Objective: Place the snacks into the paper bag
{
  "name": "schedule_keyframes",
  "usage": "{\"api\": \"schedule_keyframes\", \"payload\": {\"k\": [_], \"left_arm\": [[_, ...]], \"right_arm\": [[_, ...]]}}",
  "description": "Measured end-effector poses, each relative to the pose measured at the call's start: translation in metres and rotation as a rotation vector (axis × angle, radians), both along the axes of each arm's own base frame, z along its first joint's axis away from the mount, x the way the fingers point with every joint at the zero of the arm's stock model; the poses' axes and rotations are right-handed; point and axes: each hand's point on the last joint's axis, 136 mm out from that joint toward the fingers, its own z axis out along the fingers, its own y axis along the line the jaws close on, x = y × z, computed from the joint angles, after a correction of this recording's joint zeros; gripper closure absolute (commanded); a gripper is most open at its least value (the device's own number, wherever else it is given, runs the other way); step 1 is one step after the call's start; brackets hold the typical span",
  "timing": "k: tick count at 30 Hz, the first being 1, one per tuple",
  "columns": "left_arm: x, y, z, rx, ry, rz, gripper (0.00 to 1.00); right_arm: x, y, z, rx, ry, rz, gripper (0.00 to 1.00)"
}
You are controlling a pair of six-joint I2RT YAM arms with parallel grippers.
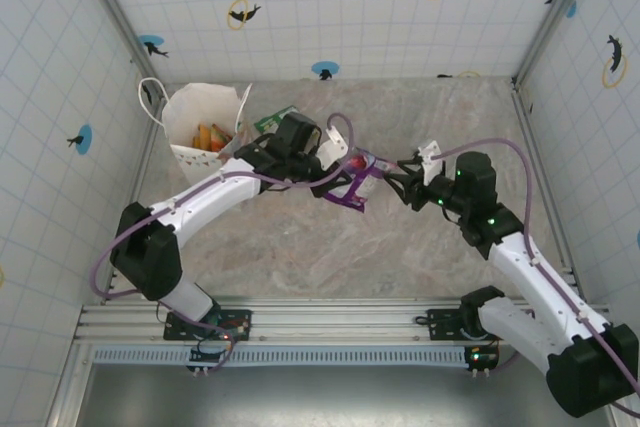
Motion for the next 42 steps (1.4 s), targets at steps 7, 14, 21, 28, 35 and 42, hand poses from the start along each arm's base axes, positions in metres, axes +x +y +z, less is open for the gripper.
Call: {"api": "schedule_keyframes", "payload": {"k": [7, 14, 21, 28, 35, 42], "left_arm": [[0.064, 0.026, 0.094, -0.043, -0.155, 0.255, 0.92], [0.121, 0.095, 0.21, -0.096, -0.349, 0.564, 0.91], [0.157, 0.181, 0.24, -0.07, -0.436, 0.838, 0.92], [0.168, 0.261, 0.24, 0.005, -0.442, 1.06, 0.91], [0.139, 0.296, 0.186, 0.145, -0.276, 1.131, 0.91], [0.114, 0.308, 0.118, 0.247, -0.036, 1.115, 0.91]], "right_arm": [[0.006, 0.001, -0.021, 0.149, 0.161, -0.158, 0.49], [-0.015, 0.052, -0.057, 0.093, 0.276, -0.075, 0.49], [-0.016, 0.082, -0.073, 0.042, 0.338, -0.03, 0.49], [-0.017, 0.093, -0.076, 0.047, 0.361, -0.011, 0.49], [-0.022, 0.099, -0.085, 0.052, 0.412, 0.004, 0.5], [-0.024, 0.111, -0.093, 0.049, 0.465, 0.03, 0.5]]}}
